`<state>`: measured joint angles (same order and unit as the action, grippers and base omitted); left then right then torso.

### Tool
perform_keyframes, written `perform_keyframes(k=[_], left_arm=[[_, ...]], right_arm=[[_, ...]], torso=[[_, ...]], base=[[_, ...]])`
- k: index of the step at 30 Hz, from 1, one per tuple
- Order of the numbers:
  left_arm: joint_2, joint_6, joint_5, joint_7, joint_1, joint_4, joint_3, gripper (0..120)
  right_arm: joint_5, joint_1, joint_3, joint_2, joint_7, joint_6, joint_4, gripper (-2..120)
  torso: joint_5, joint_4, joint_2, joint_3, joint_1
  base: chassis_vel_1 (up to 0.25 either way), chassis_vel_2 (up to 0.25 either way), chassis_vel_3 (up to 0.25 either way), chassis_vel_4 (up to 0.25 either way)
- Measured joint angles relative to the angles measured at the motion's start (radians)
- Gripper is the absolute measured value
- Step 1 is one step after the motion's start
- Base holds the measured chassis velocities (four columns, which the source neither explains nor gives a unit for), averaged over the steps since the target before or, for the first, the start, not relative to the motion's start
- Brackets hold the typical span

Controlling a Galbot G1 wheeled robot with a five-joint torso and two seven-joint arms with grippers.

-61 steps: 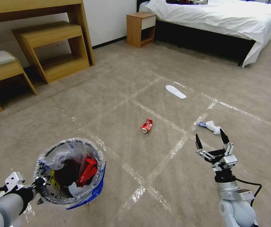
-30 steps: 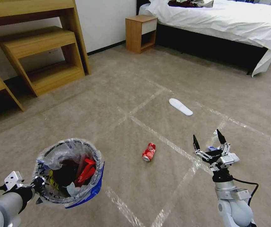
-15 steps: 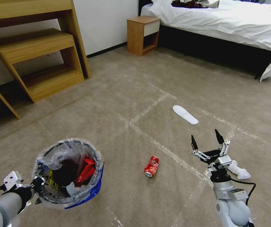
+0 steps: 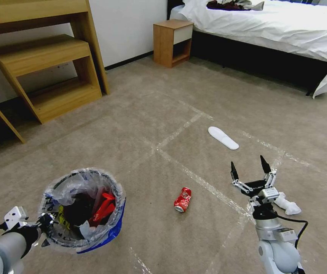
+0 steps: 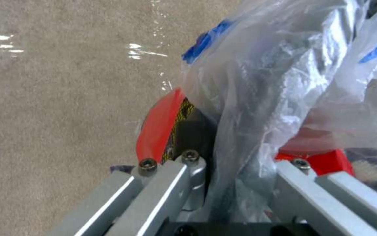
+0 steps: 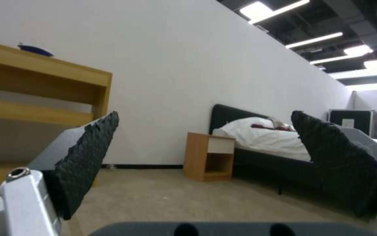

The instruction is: Pick up the trash bin and place the garbage on the floor into it.

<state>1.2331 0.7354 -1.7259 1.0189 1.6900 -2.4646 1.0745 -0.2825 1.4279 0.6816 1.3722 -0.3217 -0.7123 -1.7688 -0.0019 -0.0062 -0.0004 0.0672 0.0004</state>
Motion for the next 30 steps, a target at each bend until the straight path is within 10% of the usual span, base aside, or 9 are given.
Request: perform_keyframes(k=[30], left_arm=[[-0.007, 0.0, 0.0, 0.0, -0.003, 0.0, -0.001, 0]], right_arm=[[-0.021, -0.009, 0.02, 0.011, -0.056, 0.01, 0.019, 100]], torso=[[0.0, -0.0001, 0.0, 0.0, 0.0]], base=[[0.0, 0.0, 0.0, 0.0]])
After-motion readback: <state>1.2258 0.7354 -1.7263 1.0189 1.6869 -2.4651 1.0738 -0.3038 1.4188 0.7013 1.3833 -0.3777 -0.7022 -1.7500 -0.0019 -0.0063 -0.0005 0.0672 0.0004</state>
